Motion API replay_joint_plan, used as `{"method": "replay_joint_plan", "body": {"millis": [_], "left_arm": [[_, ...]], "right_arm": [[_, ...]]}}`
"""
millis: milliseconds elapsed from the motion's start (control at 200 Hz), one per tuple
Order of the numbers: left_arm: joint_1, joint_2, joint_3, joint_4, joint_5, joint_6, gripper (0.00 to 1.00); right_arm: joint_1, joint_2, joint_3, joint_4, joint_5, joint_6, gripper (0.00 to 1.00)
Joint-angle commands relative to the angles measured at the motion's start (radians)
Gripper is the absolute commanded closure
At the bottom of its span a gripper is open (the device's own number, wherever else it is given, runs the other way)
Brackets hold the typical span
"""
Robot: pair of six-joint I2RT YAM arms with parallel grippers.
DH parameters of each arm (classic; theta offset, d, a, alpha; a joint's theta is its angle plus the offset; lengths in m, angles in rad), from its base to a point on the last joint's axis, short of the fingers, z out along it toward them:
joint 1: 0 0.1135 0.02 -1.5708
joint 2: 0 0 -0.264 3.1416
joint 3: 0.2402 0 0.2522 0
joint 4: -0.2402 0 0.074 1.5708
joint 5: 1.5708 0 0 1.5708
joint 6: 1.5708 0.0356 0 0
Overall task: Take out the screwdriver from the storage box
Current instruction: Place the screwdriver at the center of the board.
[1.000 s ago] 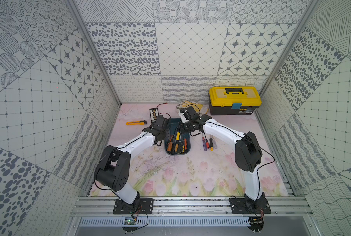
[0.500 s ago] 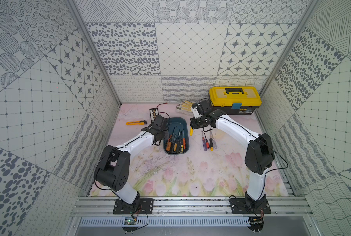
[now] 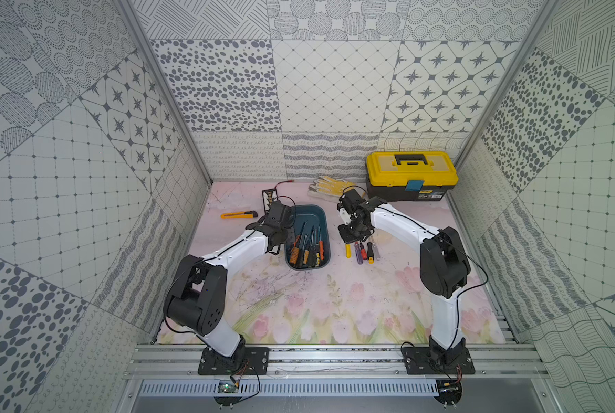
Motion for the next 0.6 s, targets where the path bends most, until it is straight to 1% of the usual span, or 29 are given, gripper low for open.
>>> {"method": "replay_joint_plan", "body": {"millis": [0, 525, 590], "left_arm": [[0.005, -0.013, 0.003, 0.054, -0.033, -0.009, 1.00], [0.005, -0.007, 0.020, 0.040, -0.031, -0.001, 1.00], [0.005, -0.004, 0.025, 0.037, -0.029, -0.003, 1.00]], "right_arm": [[-0.003, 0.045, 0.020, -0.044, 0.035, -0.023, 1.00], [-0.003, 0.122, 0.049, -0.047, 0.118, -0.009, 1.00], [-0.003, 0.127, 0.056, -0.047, 0.122, -0.008, 0.98]]}}
